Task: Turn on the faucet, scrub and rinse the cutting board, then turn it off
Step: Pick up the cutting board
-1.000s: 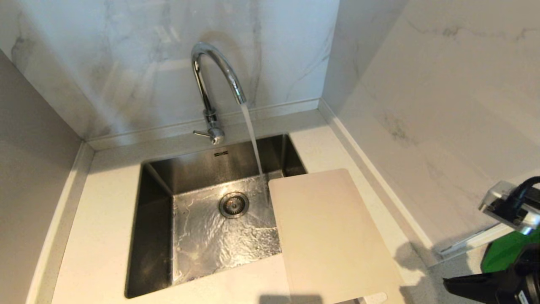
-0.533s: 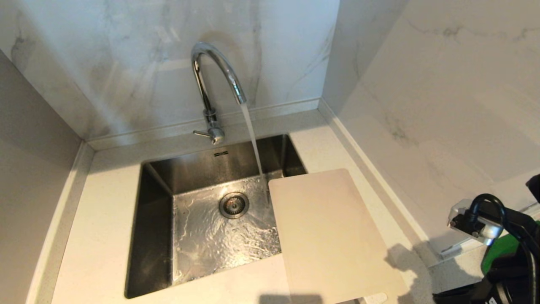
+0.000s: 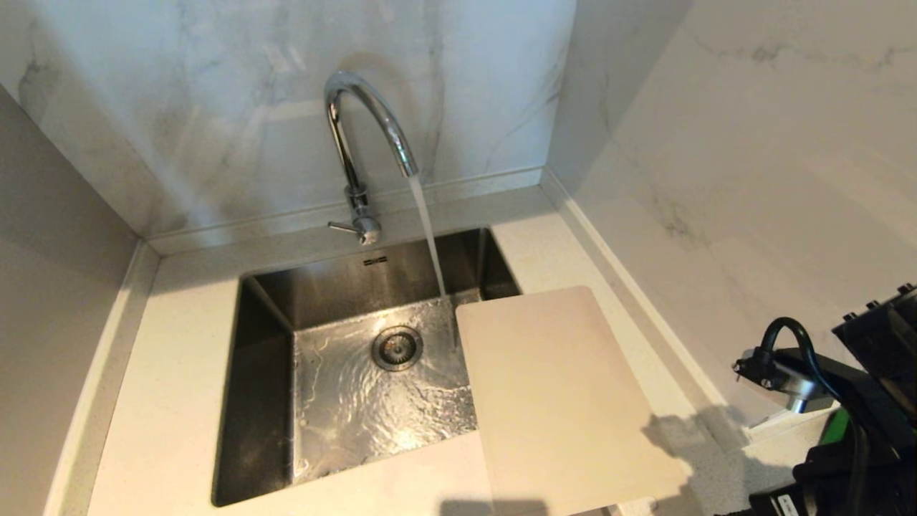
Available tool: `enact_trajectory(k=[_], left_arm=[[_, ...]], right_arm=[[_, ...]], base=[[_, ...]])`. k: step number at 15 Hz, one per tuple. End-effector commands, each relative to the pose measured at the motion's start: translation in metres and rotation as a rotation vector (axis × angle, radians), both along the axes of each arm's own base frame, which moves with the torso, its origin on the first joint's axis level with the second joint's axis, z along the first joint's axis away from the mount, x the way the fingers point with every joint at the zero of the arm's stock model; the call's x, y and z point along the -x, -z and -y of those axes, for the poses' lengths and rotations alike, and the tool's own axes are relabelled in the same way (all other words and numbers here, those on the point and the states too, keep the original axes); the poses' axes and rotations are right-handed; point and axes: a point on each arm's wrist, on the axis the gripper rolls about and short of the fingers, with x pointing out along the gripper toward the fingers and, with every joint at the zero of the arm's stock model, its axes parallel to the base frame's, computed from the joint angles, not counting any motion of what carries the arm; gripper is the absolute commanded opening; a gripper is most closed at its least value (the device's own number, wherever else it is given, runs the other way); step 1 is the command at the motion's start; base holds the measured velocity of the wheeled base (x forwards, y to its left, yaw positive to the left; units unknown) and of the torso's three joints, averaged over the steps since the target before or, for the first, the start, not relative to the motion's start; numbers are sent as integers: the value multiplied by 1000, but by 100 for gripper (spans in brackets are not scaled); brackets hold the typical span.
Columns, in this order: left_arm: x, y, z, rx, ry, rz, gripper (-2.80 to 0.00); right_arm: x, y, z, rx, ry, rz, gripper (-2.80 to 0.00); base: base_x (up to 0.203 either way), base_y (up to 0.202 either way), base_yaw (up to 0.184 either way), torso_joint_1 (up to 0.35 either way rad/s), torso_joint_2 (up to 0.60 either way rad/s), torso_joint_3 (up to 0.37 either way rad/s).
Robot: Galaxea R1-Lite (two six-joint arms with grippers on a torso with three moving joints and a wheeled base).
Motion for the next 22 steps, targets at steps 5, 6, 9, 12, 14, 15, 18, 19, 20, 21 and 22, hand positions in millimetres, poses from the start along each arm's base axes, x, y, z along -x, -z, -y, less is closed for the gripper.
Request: enact_trajectory(k=[5, 6, 9, 12, 14, 15, 18, 19, 20, 21, 22], left_arm=[[0, 0, 0, 1, -1, 2, -280], [0, 0, 0, 1, -1, 2, -280], [0, 0, 0, 1, -1, 2, -280], [0, 0, 0, 1, -1, 2, -280], [0, 0, 0, 1, -1, 2, -280], [0, 0, 0, 1, -1, 2, -280], [0, 0, 0, -1, -1, 5, -280], [0, 0, 0, -1, 0, 7, -280], [0, 0, 0, -1, -1, 7, -280], [0, 0, 0, -1, 0, 7, -280], [0, 0, 0, -1, 0, 7, -280]], right_arm=[[-14, -5, -17, -82, 318, -223, -280], [-13, -7, -19, -96, 342, -236, -280], [-20, -5, -24, -107, 457, -301, -280], [-22, -10, -24, -155, 546, -312, -280], [-24, -10, -25, -159, 625, -305, -280], [-25, -9, -25, -159, 651, -306, -280], [-27, -9, -26, -183, 716, -311, -280], [-29, -8, -26, -189, 726, -309, -280], [-30, -7, -27, -187, 727, -313, -280], [-31, -6, -28, -182, 728, -315, -280], [-33, -4, -29, -170, 734, -314, 0]], base=[[0, 0, 0, 0, 0, 0], [0, 0, 0, 0, 0, 0], [0, 0, 0, 0, 0, 0], [0, 0, 0, 0, 0, 0], [0, 0, 0, 0, 0, 0], [0, 0, 0, 0, 0, 0], [0, 0, 0, 0, 0, 0], [0, 0, 0, 0, 0, 0], [0, 0, 0, 0, 0, 0], [0, 0, 0, 0, 0, 0], [0, 0, 0, 0, 0, 0]])
